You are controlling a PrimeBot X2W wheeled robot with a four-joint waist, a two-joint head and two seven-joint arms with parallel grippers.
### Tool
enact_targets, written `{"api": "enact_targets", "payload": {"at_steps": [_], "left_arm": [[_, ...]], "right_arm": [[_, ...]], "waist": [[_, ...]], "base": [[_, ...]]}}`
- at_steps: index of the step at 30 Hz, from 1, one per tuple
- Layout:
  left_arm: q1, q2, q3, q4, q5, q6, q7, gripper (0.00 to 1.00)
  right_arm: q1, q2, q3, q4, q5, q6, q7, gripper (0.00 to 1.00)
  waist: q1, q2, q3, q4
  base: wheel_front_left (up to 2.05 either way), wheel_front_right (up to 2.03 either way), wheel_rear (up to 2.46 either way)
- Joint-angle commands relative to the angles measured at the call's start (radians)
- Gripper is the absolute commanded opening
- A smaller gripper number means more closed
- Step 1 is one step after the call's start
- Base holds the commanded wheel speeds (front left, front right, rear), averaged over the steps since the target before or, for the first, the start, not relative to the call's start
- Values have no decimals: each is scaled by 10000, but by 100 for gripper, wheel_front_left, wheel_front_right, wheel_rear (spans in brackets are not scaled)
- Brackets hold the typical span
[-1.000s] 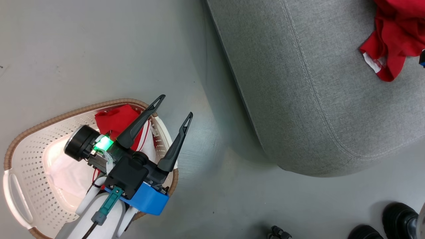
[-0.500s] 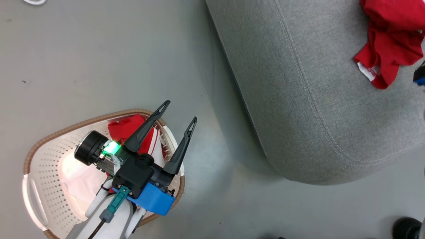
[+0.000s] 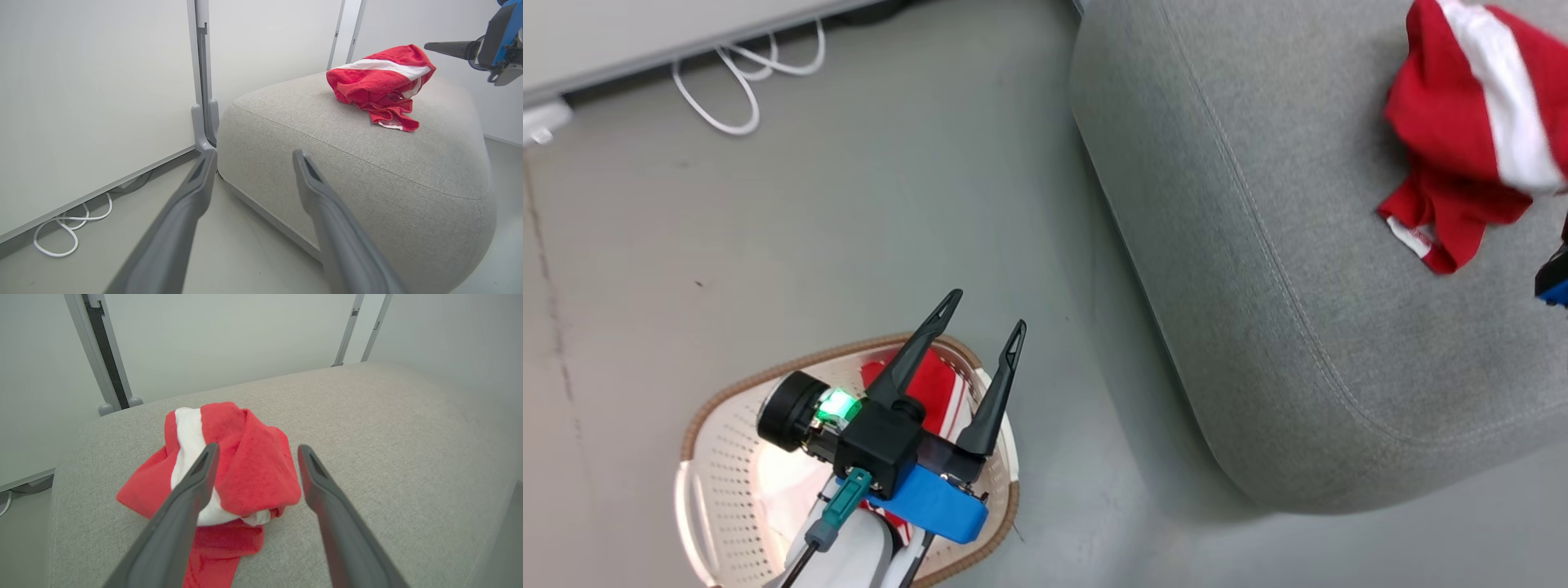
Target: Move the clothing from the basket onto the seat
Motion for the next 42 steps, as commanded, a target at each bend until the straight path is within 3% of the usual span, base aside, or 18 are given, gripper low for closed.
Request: {"api": "enact_targets", "payload": {"at_steps": [1, 12, 20, 30, 42], "left_arm": [[113, -87, 59, 63, -40, -34, -47, 100], [1034, -892, 717, 557, -207, -111, -48, 100], [1765, -1130, 1410, 682, -146, -122, -48, 100], [2291, -1250, 2343, 889, -112, -141, -49, 100], [2458, -1343, 3201, 1289, -90, -212, -49, 100]], "right_arm": [[220, -68, 69, -66, -22, 3, -51, 100], [2028, 48, 887, -1105, 157, 5, -35, 100], [3944, 240, 1613, -2859, 294, 5, 178, 100], [6023, 1041, 1953, -5192, 333, 5, 337, 100], [8072, 2260, 2097, -7603, -508, 5, 524, 100]], "waist": [[1, 0, -540, 295], [1, 0, -2151, 1143], [1, 0, -2910, 1815], [1, 0, -3650, 2620], [1, 0, -4171, 3545]], "base": [[0, 0, 0], [0, 0, 0], [0, 0, 0], [0, 0, 0], [0, 0, 0]]}}
